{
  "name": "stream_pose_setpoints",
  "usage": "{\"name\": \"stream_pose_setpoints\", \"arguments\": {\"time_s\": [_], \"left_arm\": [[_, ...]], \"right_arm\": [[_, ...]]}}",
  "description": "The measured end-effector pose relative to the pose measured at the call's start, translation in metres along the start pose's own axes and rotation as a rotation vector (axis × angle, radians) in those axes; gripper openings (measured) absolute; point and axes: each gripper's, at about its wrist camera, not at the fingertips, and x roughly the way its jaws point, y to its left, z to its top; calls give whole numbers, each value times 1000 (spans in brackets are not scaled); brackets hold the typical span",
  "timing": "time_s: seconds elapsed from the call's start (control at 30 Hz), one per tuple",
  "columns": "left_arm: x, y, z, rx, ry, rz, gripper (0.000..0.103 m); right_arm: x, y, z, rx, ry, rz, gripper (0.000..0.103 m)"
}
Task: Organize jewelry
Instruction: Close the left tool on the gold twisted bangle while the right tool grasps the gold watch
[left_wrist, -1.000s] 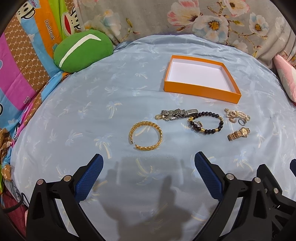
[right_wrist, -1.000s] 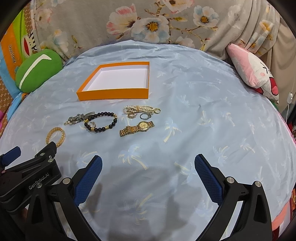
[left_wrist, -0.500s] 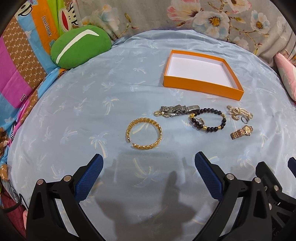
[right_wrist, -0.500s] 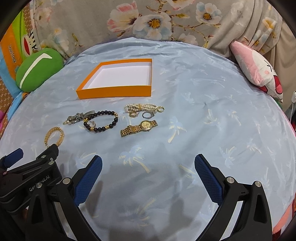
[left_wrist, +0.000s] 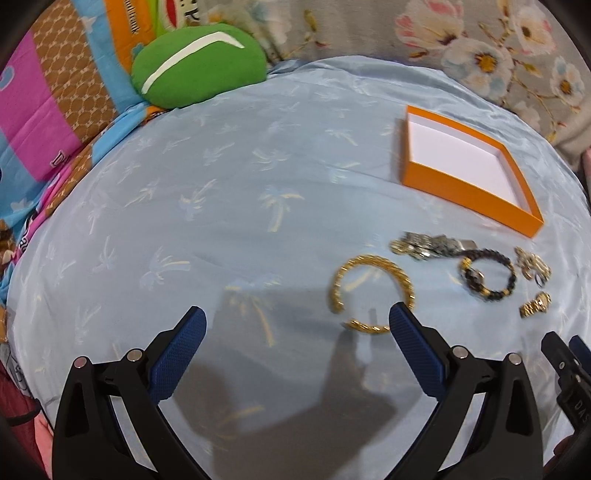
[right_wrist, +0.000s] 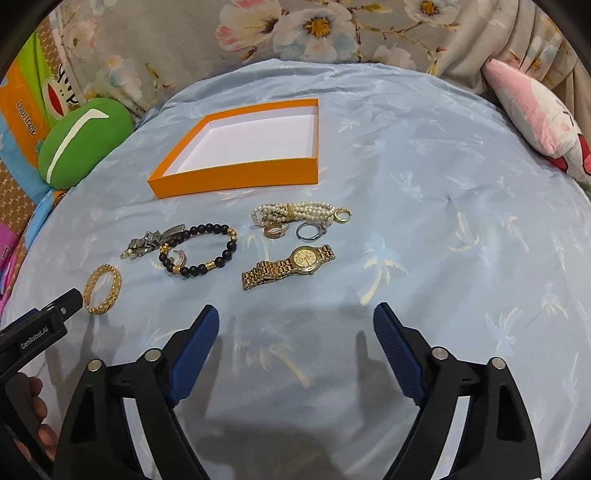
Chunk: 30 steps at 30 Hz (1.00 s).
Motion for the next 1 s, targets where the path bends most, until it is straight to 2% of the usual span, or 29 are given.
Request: {"name": "stream_pose_setpoints", "arguments": {"time_s": [0.07, 0.13, 0.3, 0.4, 0.57, 0.8, 0.9, 1.0], "left_arm": [[5, 7, 2, -14, 6, 4, 97], [11, 11, 4, -22, 18, -2, 97], [21, 10, 7, -30, 44, -46, 97], [27, 2, 8, -12, 52, -65, 97], [35, -13, 9, 29, 58, -76, 97], [40, -27, 10, 70, 57, -89, 96], [38, -35, 9, 104, 47, -89, 89], [35, -41, 8, 129, 38, -104, 76]], "right_arm": [[8, 1, 2, 16, 16, 21, 69], [16, 3, 5, 27, 23, 31, 66], [26, 12, 12, 43, 1, 7, 66], [30, 14, 16, 54, -16, -30, 61], [33, 14, 19, 45, -41, -79, 45], [29, 10, 17, 51, -47, -56, 40], [27, 8, 16, 56, -45, -46, 38], [22, 9, 13, 49, -57, -46, 36]]}}
